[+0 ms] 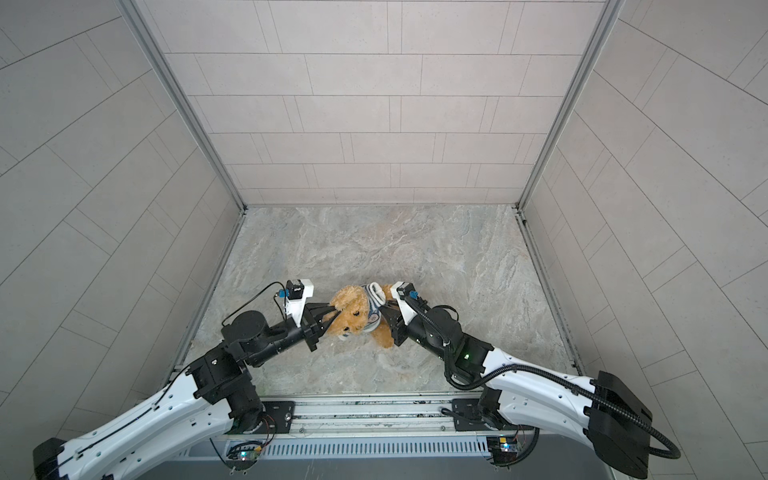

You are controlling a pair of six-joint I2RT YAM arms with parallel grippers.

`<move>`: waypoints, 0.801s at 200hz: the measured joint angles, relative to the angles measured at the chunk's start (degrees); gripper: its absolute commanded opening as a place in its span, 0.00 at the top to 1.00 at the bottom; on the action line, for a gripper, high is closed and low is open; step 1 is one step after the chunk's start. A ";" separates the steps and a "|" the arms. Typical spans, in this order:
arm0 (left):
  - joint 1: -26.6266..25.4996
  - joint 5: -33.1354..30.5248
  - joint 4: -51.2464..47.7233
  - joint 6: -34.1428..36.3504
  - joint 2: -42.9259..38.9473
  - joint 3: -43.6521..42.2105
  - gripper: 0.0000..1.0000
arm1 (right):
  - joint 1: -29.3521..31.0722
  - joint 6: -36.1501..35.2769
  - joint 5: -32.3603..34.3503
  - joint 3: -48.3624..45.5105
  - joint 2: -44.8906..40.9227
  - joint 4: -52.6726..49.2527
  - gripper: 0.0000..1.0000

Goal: Dress the teddy bear

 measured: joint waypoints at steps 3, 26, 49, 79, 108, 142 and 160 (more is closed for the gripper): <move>0.00 0.00 0.00 -0.02 -0.02 -0.02 1.00 | -0.09 0.09 0.00 0.07 0.15 0.07 0.85; 0.00 0.04 0.28 -0.07 -0.39 -0.35 1.00 | -0.74 0.15 -0.33 0.44 1.73 0.90 0.87; 0.00 0.04 0.61 -0.15 -0.79 -0.98 1.00 | -1.07 0.28 -1.25 1.11 3.19 1.22 0.85; 0.00 -0.04 1.07 -0.20 -0.87 -1.53 1.00 | -1.09 0.09 -1.77 2.05 4.70 1.27 0.94; 0.00 -0.48 0.96 -0.17 -1.18 -1.64 1.00 | -1.20 0.28 -1.95 2.23 4.39 0.72 1.00; -0.02 -1.75 0.81 -0.13 -2.36 -1.90 1.00 | -1.79 0.33 -0.50 2.14 -0.76 -2.47 1.00; -0.02 -2.36 0.90 -0.13 -2.78 -2.01 1.00 | -3.06 1.11 0.39 0.57 -4.83 -3.13 1.00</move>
